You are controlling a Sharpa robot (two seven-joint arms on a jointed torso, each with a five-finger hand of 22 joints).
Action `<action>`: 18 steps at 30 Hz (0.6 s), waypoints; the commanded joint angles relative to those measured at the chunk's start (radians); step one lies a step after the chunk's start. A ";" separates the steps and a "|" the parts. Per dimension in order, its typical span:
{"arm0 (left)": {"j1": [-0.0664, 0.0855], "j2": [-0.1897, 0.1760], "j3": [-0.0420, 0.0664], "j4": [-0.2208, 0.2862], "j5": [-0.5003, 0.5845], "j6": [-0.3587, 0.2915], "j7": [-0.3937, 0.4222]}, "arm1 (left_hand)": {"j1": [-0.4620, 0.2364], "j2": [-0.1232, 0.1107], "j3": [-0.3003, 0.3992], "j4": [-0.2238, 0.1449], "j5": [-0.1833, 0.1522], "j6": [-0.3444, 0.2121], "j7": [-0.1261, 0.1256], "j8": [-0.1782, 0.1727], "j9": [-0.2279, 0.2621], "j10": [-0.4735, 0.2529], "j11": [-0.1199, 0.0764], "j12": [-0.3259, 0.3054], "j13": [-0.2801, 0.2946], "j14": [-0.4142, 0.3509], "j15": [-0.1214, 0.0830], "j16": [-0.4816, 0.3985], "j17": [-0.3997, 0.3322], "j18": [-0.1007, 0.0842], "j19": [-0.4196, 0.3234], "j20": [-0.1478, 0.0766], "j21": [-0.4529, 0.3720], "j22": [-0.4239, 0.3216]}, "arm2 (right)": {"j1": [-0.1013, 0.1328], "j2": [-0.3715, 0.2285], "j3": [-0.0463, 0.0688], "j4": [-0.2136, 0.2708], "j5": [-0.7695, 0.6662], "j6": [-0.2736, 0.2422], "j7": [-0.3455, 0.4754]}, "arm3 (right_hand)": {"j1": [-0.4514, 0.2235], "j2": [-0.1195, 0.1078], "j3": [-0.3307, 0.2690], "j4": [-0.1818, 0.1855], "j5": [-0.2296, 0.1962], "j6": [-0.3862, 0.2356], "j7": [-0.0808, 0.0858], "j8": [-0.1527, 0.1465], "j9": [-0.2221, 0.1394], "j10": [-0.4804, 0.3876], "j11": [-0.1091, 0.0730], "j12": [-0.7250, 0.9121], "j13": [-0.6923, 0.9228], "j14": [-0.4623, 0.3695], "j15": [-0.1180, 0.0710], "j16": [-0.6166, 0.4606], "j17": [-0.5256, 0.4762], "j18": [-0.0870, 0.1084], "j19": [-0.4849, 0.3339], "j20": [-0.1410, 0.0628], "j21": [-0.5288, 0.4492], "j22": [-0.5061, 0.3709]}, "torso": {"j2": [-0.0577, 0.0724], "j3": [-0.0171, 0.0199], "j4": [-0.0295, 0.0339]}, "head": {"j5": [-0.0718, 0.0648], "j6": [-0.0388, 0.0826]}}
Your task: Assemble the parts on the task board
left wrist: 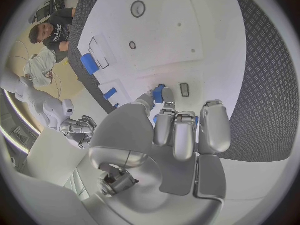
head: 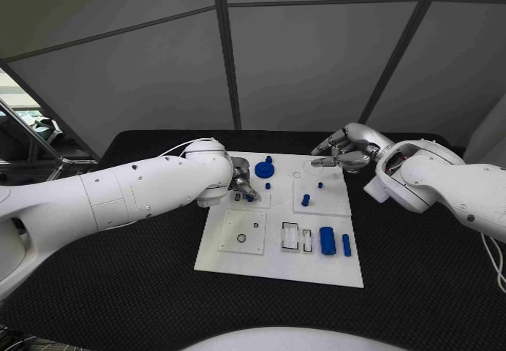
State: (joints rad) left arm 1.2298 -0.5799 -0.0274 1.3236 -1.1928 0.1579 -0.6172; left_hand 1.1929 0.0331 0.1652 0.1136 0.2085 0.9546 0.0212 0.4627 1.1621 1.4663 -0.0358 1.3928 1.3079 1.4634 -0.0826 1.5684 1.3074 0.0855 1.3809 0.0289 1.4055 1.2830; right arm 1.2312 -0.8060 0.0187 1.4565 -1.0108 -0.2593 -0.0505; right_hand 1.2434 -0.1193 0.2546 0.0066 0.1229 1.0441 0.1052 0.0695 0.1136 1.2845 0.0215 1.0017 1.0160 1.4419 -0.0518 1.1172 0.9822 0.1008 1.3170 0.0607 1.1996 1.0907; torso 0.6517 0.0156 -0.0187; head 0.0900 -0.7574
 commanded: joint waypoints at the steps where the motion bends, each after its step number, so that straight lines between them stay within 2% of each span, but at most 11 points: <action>1: -0.006 0.008 -0.003 -0.003 0.001 0.031 -0.002 | -0.013 -0.002 -0.008 0.014 -0.006 0.011 0.001 -0.001 0.003 0.029 -0.003 0.002 0.187 0.107 -0.007 0.002 0.263 -0.020 0.009 -0.003 0.002 0.003 | 0.002 0.001 0.001 0.001 -0.002 0.005 0.005 | -0.010 -0.001 0.002 -0.003 0.007 -0.008 0.000 -0.005 -0.001 -0.005 0.000 -0.005 -0.001 0.004 0.001 -0.006 -0.001 0.007 -0.001 0.000 -0.006 -0.001 | 0.000 -0.0002 -0.0003 | -0.001 0.000; 15: -0.011 0.020 -0.003 -0.023 0.001 0.017 -0.003 | -0.035 -0.006 -0.053 0.065 -0.059 0.025 -0.003 0.010 0.034 0.038 -0.007 0.016 0.196 0.107 -0.010 0.002 0.263 -0.024 0.023 -0.007 0.013 0.026 | 0.002 0.001 0.001 0.001 -0.002 0.006 0.006 | -0.016 -0.002 0.001 -0.001 0.006 -0.008 0.000 -0.005 -0.001 -0.005 0.000 -0.007 -0.004 0.003 0.001 -0.011 -0.005 0.008 -0.002 0.000 -0.010 -0.004 | 0.000 -0.0001 0.0009 | -0.001 0.000; 18: -0.012 0.021 -0.003 -0.026 0.001 0.010 -0.002 | -0.040 -0.004 -0.066 0.082 -0.086 0.025 -0.003 0.012 0.044 0.039 -0.007 0.018 0.197 0.107 -0.011 0.002 0.263 -0.025 0.025 -0.007 0.014 0.030 | 0.002 0.001 0.001 0.000 -0.002 0.006 0.006 | -0.019 -0.002 0.000 0.000 0.006 -0.008 0.000 -0.005 -0.001 -0.006 0.000 -0.007 -0.005 0.004 0.001 -0.013 -0.005 0.008 -0.002 0.000 -0.012 -0.007 | 0.000 -0.0004 0.0010 | -0.001 0.000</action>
State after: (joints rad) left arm 1.2248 -0.5626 -0.0261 1.2983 -1.1949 0.1638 -0.6186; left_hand 1.1605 0.0299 0.0982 0.1917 0.1263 0.9742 0.0194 0.4707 1.2042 1.4677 -0.0374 1.4048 1.3077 1.4668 -0.0860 1.5684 1.3075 0.0830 1.4011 0.0217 1.4141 1.3081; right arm 1.2312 -0.8058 0.0186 1.4563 -1.0111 -0.2583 -0.0505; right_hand 1.2326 -0.1193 0.2546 0.0066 0.1229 1.0441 0.1052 0.0695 0.1136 1.2845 0.0215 0.9980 1.0126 1.4419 -0.0518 1.1092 0.9784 0.1008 1.3170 0.0607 1.1918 1.0849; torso 0.6518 0.0154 -0.0182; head 0.0888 -0.7573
